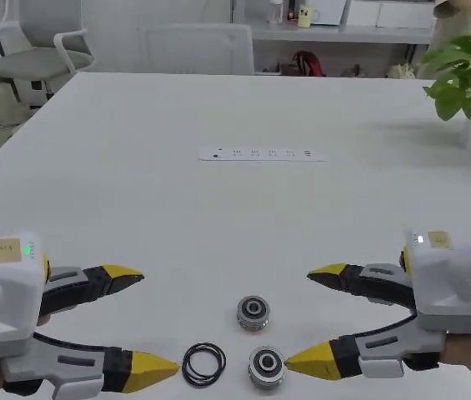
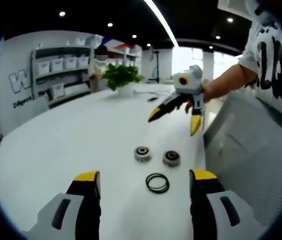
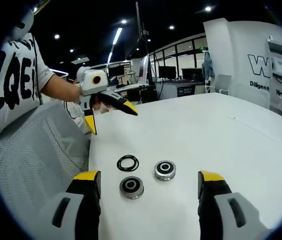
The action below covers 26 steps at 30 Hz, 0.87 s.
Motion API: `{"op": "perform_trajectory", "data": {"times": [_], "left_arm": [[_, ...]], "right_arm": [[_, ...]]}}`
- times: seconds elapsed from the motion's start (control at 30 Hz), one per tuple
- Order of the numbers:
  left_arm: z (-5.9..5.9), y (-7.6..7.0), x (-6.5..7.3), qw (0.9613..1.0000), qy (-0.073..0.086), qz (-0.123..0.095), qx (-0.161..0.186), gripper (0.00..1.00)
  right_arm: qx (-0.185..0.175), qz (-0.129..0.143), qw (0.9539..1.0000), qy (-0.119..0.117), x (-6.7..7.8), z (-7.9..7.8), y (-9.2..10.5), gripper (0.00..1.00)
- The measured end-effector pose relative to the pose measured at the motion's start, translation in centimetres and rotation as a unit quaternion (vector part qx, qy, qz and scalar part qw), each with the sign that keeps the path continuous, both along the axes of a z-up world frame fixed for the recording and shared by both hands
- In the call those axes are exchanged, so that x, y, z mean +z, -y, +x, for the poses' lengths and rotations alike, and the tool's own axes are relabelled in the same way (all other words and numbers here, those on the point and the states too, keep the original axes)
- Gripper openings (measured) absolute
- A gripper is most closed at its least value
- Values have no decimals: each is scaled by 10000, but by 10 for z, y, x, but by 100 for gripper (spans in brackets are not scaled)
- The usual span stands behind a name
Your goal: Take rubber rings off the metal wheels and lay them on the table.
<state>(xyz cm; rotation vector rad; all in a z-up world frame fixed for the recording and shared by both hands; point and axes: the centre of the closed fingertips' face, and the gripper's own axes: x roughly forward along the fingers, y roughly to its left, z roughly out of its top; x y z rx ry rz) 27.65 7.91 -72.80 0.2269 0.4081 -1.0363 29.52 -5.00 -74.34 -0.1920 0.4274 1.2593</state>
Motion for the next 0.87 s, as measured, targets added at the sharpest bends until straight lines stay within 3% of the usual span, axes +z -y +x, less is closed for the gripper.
{"op": "perform_trajectory", "data": {"times": [0.43, 0.87], "left_arm": [[0, -1, -1, 10000, 51, 36, 34, 77], [0, -2, -4, 10000, 42, 53, 53, 79]], "right_arm": [[-93, -218, 9996, 138, -6, -5, 23, 82], [-217, -290, 9992, 143, -12, -9, 33, 83]]}}
